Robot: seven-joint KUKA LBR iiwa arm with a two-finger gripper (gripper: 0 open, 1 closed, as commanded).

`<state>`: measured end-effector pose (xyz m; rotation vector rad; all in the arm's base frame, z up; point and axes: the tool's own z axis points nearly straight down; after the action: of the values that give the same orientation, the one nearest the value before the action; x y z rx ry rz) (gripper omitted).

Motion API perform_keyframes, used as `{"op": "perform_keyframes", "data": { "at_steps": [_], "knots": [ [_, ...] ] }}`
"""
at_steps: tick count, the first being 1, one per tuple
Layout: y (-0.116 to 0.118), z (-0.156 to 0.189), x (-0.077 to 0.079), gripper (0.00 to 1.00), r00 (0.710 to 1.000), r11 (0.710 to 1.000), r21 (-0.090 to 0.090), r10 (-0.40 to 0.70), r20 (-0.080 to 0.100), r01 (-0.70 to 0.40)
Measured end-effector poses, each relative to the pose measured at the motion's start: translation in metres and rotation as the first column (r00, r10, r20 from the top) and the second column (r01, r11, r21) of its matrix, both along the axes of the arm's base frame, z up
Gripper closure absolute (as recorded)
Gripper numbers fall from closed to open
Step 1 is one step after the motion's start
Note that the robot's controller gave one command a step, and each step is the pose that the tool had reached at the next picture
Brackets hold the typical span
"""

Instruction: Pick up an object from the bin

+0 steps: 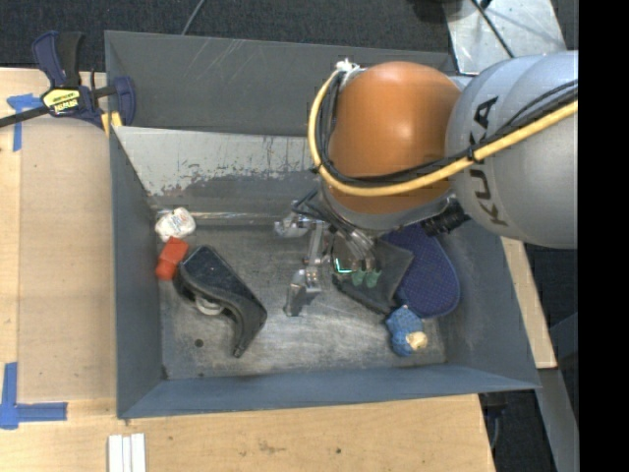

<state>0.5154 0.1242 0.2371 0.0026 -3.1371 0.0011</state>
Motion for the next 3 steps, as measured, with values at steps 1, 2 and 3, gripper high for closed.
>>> {"op": "perform_keyframes", "data": {
  "at_steps": [1,2,3],
  "knots": [
    [0.051,-0.161,-0.019,0.0,0.933,0.933,0.013,-0.359,0.032,0.359],
    [0.08,-0.136,-0.017,0.0,1.0,1.0,-0.017,-0.009,0.008,0.009],
    [0.063,-0.137,-0.027,0.0,0.996,0.996,-0.001,-0.088,0.009,0.088]
  ]
}}
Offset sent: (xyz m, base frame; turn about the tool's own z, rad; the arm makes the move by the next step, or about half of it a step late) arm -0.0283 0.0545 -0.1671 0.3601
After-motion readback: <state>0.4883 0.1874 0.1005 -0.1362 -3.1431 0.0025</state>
